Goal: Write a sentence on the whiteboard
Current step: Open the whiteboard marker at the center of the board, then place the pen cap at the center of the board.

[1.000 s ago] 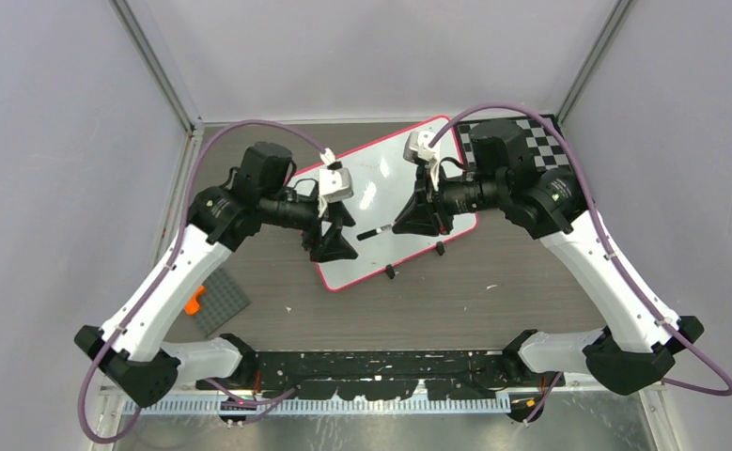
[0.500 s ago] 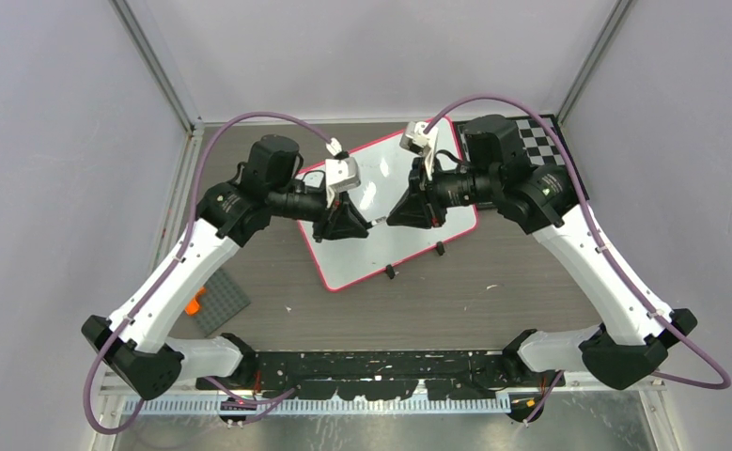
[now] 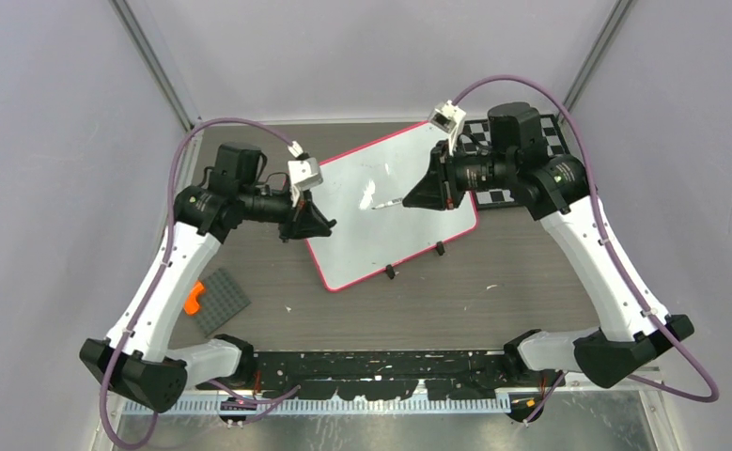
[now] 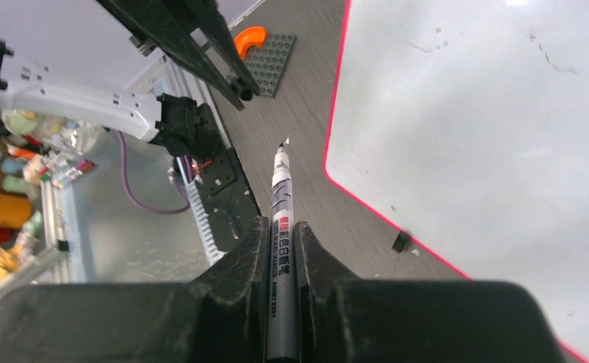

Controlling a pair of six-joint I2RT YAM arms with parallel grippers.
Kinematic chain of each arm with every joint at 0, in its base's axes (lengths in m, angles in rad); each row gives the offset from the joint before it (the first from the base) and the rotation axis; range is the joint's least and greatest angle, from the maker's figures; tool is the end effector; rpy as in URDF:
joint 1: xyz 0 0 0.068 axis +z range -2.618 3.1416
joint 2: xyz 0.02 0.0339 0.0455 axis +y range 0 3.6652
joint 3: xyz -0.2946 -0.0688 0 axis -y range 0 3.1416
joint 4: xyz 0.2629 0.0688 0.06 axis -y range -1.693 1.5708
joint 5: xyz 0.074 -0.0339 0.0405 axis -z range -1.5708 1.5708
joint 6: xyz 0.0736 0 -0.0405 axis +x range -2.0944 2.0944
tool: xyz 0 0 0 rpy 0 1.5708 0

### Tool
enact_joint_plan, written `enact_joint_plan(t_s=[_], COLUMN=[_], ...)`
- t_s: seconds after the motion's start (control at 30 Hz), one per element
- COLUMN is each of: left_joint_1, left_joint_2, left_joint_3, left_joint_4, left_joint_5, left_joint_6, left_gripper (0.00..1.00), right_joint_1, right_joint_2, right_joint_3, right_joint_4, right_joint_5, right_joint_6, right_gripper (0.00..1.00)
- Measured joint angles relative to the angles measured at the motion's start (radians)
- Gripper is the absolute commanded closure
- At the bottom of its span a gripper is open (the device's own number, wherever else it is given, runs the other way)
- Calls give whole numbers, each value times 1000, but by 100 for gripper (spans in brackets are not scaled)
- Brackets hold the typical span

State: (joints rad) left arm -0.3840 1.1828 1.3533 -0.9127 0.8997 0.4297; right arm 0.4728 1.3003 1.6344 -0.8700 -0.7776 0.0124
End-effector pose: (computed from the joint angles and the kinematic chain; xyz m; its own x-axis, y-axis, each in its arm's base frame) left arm 0.2062 -0.1455 0.4090 -0.2497 0.3803 -0.8905 0.9593 0.2221 -0.1742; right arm 0.2246 0.1729 0.4757 -0.4652 -0.2280 -0.8553 -0.8558 0.3626 0.3689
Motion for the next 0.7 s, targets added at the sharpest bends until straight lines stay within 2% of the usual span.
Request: enact_joint_plan(t_s=[0.1, 0.2, 0.3, 0.43, 0.57, 0.7], left_joint_1=[58, 150, 258, 447, 564, 599], left_joint_2=[-10, -38, -71, -87, -7, 122], left_joint_3=[0, 0, -10, -18, 61, 153], left_joint_4=[-19, 18, 113, 240, 175, -4], left_joint_5=[18, 48, 71, 83, -8, -177], left_joint_6=[-16, -106, -245, -452, -483, -397], left_gripper=[100, 100, 100, 100, 100, 100], right_joint_1=[-38, -94, -140, -213, -284, -331], right_joint_2=[2, 38, 82, 80, 46, 5], right_joint_3=[5, 75, 148, 159, 147, 90], right_joint_4=[-10, -56, -97, -142, -185, -200], right_joint_5=[33, 124, 213, 281, 254, 215], right_joint_6=[92, 214, 298, 332, 291, 270], right_gripper=[100, 100, 100, 100, 100, 100])
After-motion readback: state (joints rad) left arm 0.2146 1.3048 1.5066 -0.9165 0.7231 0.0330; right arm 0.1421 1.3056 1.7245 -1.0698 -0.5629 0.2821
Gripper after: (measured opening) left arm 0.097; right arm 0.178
